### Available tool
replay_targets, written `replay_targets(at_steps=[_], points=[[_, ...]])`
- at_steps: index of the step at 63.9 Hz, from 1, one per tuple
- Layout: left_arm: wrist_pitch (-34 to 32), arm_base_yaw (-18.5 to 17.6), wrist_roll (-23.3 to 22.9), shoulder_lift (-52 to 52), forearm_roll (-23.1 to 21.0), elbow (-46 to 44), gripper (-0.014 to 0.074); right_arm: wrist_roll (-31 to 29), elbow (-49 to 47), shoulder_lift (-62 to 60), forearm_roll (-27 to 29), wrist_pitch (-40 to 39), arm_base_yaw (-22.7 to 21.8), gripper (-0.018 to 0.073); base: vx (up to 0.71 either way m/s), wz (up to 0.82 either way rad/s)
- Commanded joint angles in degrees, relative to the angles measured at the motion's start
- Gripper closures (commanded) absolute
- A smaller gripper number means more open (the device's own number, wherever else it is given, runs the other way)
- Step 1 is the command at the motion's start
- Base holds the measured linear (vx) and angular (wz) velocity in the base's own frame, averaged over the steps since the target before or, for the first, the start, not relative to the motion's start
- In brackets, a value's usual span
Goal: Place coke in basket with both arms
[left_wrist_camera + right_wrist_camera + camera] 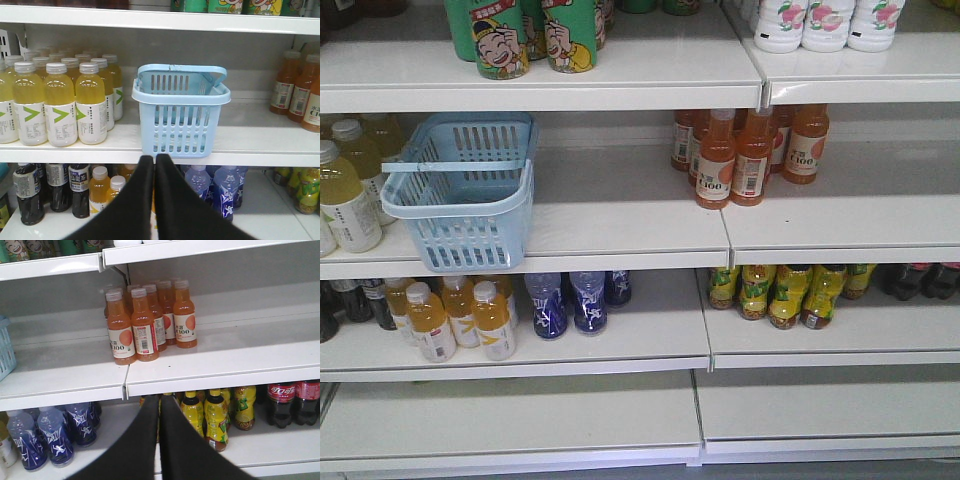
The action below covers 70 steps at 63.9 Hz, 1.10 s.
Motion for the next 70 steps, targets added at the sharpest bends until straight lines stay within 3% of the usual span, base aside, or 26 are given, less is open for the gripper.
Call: replay_targets(at_steps=[1,70], points=[[-4.21,-0.10,-0.52,-0.75,-0.23,-0.07,0.0603,-0.33,0.62,-1.04,-0.43,-4.30,-0.11,0.0564,0.05,-0.01],[-4.21,-0.10,-0.52,-0.75,-0.23,-0.07,0.0603,-0.33,0.62,-1.04,-0.43,-4.30,-0.11,0.0564,0.02,0.02]])
